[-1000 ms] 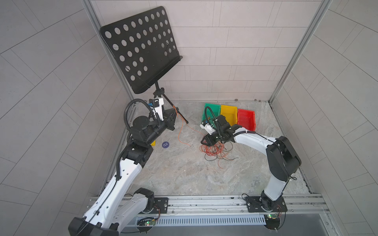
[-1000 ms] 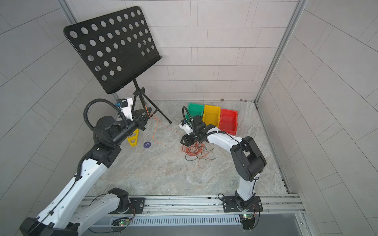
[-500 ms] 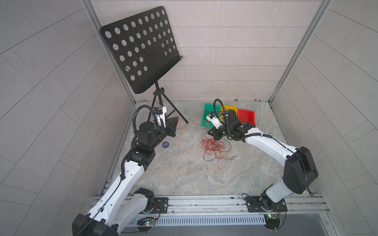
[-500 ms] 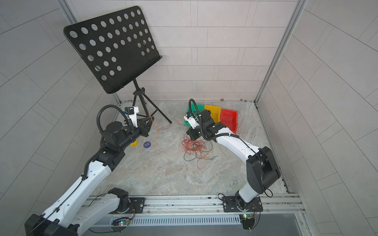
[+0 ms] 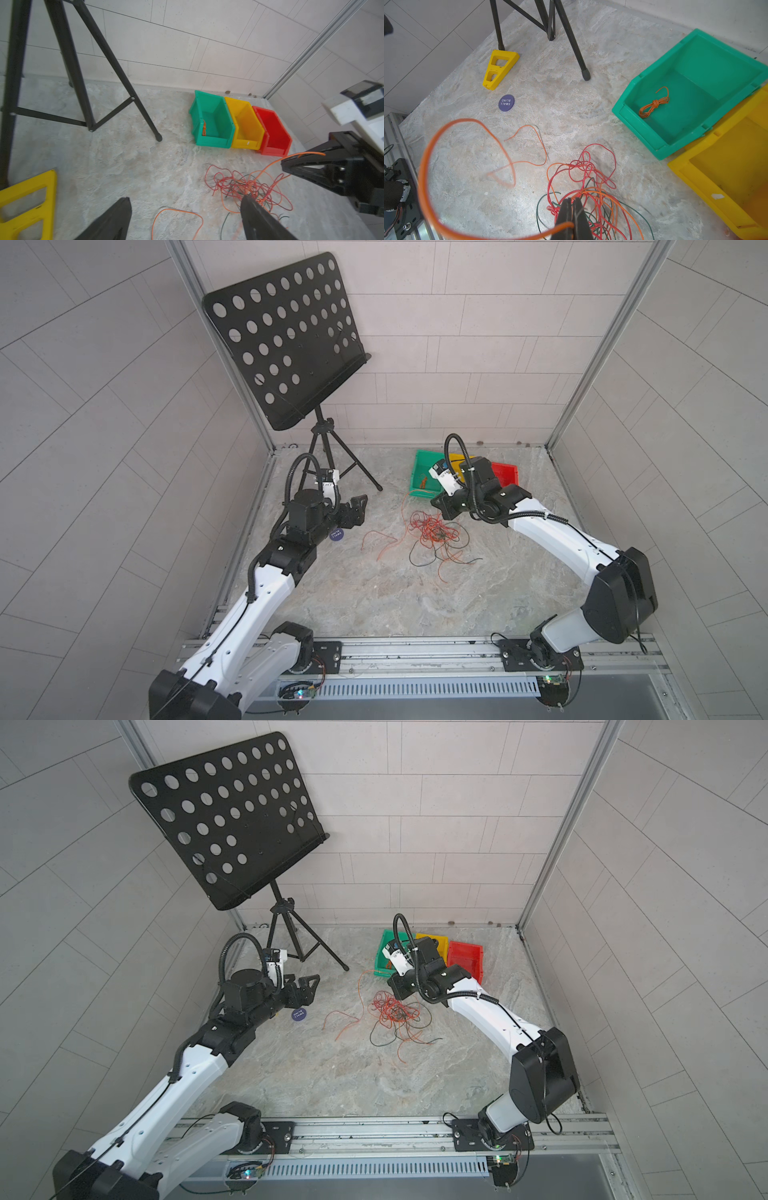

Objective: Untangle and sort cables by color
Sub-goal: Untie the cable.

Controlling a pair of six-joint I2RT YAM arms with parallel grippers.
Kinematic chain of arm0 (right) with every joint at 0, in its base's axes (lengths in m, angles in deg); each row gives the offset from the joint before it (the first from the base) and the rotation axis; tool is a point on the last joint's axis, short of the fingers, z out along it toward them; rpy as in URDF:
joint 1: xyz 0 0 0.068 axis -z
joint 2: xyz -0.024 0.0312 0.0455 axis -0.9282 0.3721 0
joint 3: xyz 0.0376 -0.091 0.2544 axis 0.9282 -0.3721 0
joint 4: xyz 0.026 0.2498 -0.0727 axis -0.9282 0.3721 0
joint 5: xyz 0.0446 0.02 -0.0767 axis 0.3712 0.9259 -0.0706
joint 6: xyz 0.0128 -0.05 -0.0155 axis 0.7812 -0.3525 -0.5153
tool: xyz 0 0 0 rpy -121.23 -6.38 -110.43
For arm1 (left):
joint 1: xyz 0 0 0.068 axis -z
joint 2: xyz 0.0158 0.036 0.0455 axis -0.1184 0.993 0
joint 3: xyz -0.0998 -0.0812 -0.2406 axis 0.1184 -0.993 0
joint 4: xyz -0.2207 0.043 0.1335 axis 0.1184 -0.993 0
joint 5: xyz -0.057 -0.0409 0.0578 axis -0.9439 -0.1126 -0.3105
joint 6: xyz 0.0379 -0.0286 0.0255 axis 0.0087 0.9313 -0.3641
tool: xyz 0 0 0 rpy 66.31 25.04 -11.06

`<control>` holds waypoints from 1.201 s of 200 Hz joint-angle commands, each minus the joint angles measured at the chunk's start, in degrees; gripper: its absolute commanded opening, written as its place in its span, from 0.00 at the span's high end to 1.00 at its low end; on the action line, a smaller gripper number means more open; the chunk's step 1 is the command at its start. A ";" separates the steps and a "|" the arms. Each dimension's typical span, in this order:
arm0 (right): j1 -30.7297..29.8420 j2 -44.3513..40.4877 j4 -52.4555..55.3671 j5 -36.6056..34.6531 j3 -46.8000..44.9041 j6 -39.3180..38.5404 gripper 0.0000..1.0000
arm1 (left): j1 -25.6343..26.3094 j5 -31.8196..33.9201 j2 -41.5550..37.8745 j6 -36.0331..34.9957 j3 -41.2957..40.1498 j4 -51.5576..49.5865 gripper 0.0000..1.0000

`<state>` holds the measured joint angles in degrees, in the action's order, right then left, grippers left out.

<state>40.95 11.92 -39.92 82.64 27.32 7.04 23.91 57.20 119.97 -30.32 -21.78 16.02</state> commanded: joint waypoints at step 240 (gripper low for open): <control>0.55 -3.33 3.19 2.58 -0.38 -1.20 0.97 | 15.07 -27.18 30.22 9.20 7.87 34.51 0.94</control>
<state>41.20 10.85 -39.06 85.62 27.12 7.13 39.03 30.51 151.51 -20.42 -14.61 47.38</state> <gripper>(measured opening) 0.061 0.106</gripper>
